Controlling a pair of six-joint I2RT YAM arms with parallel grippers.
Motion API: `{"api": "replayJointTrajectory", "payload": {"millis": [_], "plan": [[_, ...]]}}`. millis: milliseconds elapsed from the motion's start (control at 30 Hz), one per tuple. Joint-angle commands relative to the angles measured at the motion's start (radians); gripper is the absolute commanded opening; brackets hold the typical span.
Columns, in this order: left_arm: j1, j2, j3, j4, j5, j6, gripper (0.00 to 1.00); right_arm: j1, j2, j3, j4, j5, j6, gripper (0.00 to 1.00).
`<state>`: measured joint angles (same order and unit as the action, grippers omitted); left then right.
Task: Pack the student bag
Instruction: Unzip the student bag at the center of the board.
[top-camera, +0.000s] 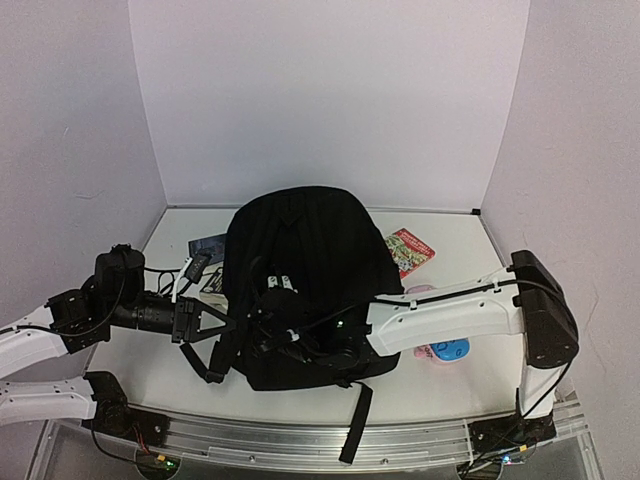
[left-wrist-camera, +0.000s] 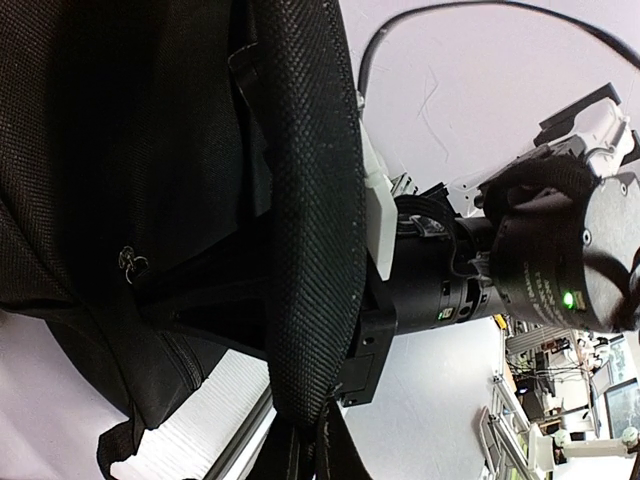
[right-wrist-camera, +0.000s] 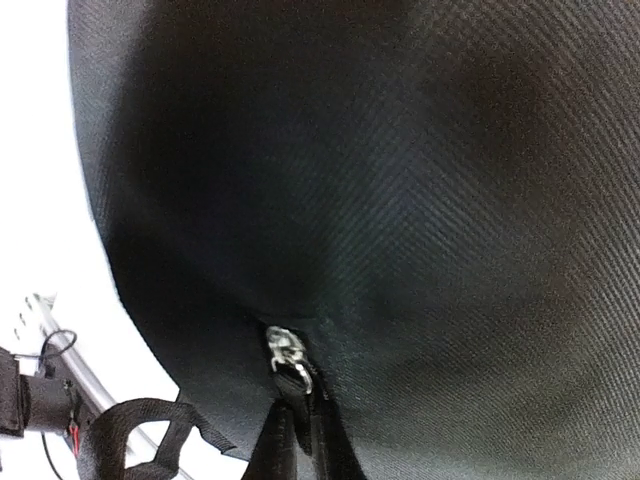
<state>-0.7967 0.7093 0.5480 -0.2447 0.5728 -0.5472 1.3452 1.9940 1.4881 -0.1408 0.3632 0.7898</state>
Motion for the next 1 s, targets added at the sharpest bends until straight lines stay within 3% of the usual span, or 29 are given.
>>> {"api": "replayJointTrajectory", "payload": {"millis": [0, 200, 433, 667, 967], "plan": [[0.002, -0.006, 0.041, 0.022, 0.006, 0.018, 0.0, 0.002, 0.01, 0.041, -0.056, 0.088, 0.015, 0.0], [0.002, -0.012, 0.047, -0.006, -0.082, 0.0, 0.0, 0.003, -0.012, 0.023, -0.048, 0.031, 0.011, 0.0], [0.002, -0.018, 0.061, -0.051, -0.199, -0.025, 0.0, 0.013, -0.067, -0.104, 0.01, -0.182, 0.063, 0.0], [0.002, -0.005, 0.064, -0.011, -0.212, -0.026, 0.0, 0.06, -0.067, -0.24, 0.037, -0.311, 0.157, 0.0], [0.002, -0.005, 0.073, -0.042, -0.251, -0.021, 0.0, 0.121, -0.009, -0.249, 0.049, -0.355, 0.202, 0.0]]}}
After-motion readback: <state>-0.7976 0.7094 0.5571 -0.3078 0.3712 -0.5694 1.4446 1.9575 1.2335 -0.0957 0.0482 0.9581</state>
